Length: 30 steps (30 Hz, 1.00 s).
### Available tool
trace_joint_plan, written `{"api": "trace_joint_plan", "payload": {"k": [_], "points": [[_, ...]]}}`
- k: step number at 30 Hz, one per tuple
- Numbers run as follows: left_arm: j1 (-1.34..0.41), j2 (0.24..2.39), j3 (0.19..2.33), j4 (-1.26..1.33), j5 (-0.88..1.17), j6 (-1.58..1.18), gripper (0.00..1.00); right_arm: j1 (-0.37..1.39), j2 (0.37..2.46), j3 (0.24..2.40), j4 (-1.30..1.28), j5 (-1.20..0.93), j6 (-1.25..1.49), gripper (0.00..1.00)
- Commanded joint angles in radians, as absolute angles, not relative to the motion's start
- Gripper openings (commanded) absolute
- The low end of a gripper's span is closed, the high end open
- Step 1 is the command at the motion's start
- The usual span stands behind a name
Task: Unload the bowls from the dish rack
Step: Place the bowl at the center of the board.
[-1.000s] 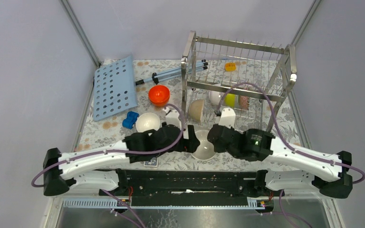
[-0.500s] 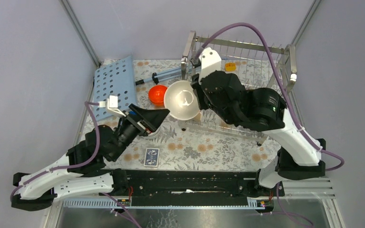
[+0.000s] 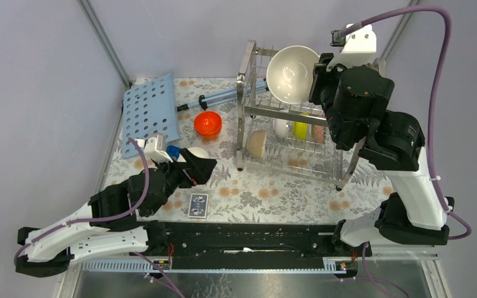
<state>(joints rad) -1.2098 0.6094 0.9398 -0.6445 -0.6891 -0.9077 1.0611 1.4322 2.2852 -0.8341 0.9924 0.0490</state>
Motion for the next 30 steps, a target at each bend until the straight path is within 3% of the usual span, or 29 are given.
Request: {"api": "trace_joint_plan", "payload": {"k": [1, 4, 9, 15, 18, 24, 30], "points": [[-1.209, 0.587, 0.951, -0.665, -0.729, -0.907, 0.99, 1.064, 1.387, 2.288, -0.614, 1.119, -0.023, 0.00], [-1.210, 0.557, 0.924, -0.673, -0.750, -0.924, 0.99, 1.064, 1.338, 2.245, -0.414, 1.217, -0.217, 0.00], [-1.209, 0.531, 0.884, -0.671, -0.766, -0.934, 0.99, 1.057, 1.330, 2.122, 0.233, 1.323, -0.831, 0.00], [-1.209, 0.563, 0.856, -0.627, -0.746, -0.906, 0.99, 0.925, 1.510, 2.377, 0.150, 1.295, -0.876, 0.00], [-1.209, 0.585, 0.843, -0.596, -0.721, -0.894, 0.99, 0.817, 1.555, 2.425, -0.010, 1.265, -0.725, 0.00], [-1.209, 0.622, 0.808, -0.546, -0.664, -0.879, 0.99, 0.454, 1.576, 2.521, -0.555, 1.098, -0.044, 0.00], [-1.210, 0.600, 0.802, -0.537, -0.670, -0.846, 0.99, 0.152, 1.406, 2.290, -0.632, 0.964, 0.270, 0.00]]}}
